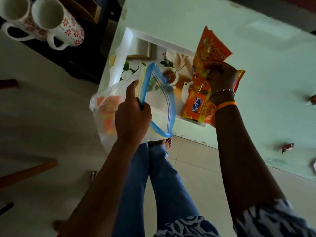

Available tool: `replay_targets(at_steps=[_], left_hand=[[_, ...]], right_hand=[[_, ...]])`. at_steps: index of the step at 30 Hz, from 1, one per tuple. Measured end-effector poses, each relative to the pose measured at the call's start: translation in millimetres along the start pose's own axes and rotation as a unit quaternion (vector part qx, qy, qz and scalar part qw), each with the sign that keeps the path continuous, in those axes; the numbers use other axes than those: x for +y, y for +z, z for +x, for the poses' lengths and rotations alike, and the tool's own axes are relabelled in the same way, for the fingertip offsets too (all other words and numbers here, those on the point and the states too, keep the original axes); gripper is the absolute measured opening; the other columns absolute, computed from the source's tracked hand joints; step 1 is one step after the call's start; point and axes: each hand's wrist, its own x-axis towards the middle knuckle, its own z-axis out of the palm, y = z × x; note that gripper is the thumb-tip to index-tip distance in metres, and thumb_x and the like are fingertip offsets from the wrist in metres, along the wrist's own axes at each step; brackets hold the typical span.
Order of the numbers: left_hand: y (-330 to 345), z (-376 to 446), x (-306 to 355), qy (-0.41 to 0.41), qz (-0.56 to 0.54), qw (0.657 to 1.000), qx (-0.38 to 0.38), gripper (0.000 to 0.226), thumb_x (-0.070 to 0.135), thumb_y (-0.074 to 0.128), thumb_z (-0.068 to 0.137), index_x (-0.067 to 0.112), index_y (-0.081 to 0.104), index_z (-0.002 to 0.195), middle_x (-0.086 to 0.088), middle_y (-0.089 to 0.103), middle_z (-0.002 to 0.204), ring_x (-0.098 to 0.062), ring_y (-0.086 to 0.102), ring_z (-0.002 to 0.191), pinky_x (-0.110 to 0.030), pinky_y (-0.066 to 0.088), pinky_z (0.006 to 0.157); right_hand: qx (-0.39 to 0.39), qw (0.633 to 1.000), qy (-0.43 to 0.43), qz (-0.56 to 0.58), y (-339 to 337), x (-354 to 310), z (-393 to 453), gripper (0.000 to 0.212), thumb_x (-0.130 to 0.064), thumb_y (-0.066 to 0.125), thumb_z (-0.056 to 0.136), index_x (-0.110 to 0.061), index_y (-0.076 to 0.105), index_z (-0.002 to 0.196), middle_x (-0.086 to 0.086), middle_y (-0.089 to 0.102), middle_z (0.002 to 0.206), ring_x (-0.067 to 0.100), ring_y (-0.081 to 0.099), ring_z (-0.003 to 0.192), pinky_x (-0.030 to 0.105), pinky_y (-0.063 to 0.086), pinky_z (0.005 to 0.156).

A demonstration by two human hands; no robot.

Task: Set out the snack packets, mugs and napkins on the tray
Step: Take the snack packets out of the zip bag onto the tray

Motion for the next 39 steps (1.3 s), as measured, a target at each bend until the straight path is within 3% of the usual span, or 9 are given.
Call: replay_targets(at_steps=[6, 9, 11, 16, 22, 25, 31, 35, 39], left_hand=[[2, 8, 2, -0.007, -0.003, 1.000, -0.004, 0.058, 0.010, 0.051, 0.082, 0.022, 0.038, 0.136, 0.012, 0.046, 0.049, 0.004, 0.048, 0.050, -0.007, 0.032, 0.051], [3, 12, 4, -0.010, -0.010, 1.000, -0.005, 0.058, 0.009, 0.050, 0.081, 0.023, 0.038, 0.136, 0.012, 0.047, 0.049, 0.004, 0.051, 0.052, -0.009, 0.037, 0.061], [3, 14, 7, -0.015, -0.013, 1.000, -0.009, 0.058, 0.009, 0.050, 0.081, 0.024, 0.037, 0.136, 0.012, 0.048, 0.051, 0.001, 0.050, 0.054, -0.022, 0.040, 0.067], [7, 16, 9, -0.019, -0.016, 1.000, -0.013, 0.059, 0.010, 0.050, 0.083, 0.025, 0.036, 0.137, 0.012, 0.050, 0.053, 0.000, 0.050, 0.055, -0.014, 0.032, 0.054], [12, 16, 9, 0.000, -0.012, 1.000, -0.019, 0.058, 0.008, 0.050, 0.083, 0.021, 0.035, 0.138, 0.013, 0.053, 0.055, 0.004, 0.050, 0.057, -0.011, 0.033, 0.056], [13, 15, 7, 0.009, -0.014, 1.000, -0.010, 0.057, 0.008, 0.050, 0.083, 0.020, 0.036, 0.137, 0.014, 0.053, 0.055, 0.007, 0.048, 0.056, 0.004, 0.033, 0.058], [10, 5, -1, -0.006, -0.045, 0.999, 0.026, 0.056, 0.012, 0.051, 0.084, 0.023, 0.036, 0.137, 0.015, 0.052, 0.054, 0.017, 0.053, 0.060, 0.001, 0.035, 0.059], [5, -13, -8, -0.009, -0.067, 0.997, 0.039, 0.057, 0.012, 0.051, 0.083, 0.024, 0.036, 0.137, 0.015, 0.051, 0.055, 0.016, 0.053, 0.060, -0.010, 0.036, 0.059], [1, -33, -14, 0.016, -0.104, 0.994, 0.041, 0.054, 0.014, 0.050, 0.088, 0.018, 0.034, 0.139, 0.011, 0.061, 0.075, 0.020, 0.053, 0.067, 0.003, 0.040, 0.062]], right_hand=[[-0.163, 0.983, 0.086, 0.016, 25, -13, 39, 0.041, 0.023, 0.037, 0.076, -0.013, 0.055, 0.067, 0.004, 0.055, 0.069, 0.016, 0.054, 0.065, 0.027, 0.048, 0.061], [-0.191, 0.976, 0.094, 0.043, 30, -19, 48, 0.041, 0.024, 0.034, 0.076, -0.012, 0.054, 0.068, 0.003, 0.055, 0.070, 0.013, 0.055, 0.067, 0.021, 0.051, 0.057], [-0.203, 0.974, 0.092, 0.046, 30, -22, 55, 0.041, 0.023, 0.034, 0.079, -0.012, 0.052, 0.070, 0.004, 0.054, 0.074, 0.013, 0.055, 0.071, 0.021, 0.052, 0.058], [-0.264, 0.949, 0.126, 0.120, 25, -21, 65, 0.039, 0.022, 0.031, 0.083, -0.010, 0.050, 0.072, 0.008, 0.055, 0.082, 0.018, 0.059, 0.081, 0.030, 0.056, 0.069], [-0.181, 0.979, 0.088, -0.033, 34, -3, 72, 0.037, 0.021, 0.035, 0.081, -0.004, 0.062, 0.085, 0.014, 0.063, 0.096, 0.030, 0.057, 0.098, 0.040, 0.053, 0.084], [-0.133, 0.979, 0.052, -0.147, 34, 4, 76, 0.037, 0.012, 0.042, 0.084, 0.000, 0.061, 0.113, 0.018, 0.059, 0.125, 0.027, 0.056, 0.110, 0.030, 0.047, 0.092], [-0.036, 0.952, -0.153, -0.261, 25, -9, 27, 0.038, 0.011, 0.043, 0.076, -0.005, 0.065, 0.102, 0.017, 0.053, 0.121, 0.021, 0.051, 0.115, 0.014, 0.038, 0.088], [-0.285, 0.924, -0.108, -0.230, 32, -18, -42, 0.025, 0.010, 0.042, 0.084, 0.004, 0.065, 0.092, 0.022, 0.067, 0.089, 0.025, 0.062, 0.080, 0.041, 0.054, 0.083], [-0.468, 0.840, 0.008, -0.274, 60, -8, -106, 0.024, 0.001, 0.045, 0.090, 0.005, 0.059, 0.109, 0.022, 0.062, 0.106, 0.034, 0.059, 0.100, 0.037, 0.047, 0.096]])
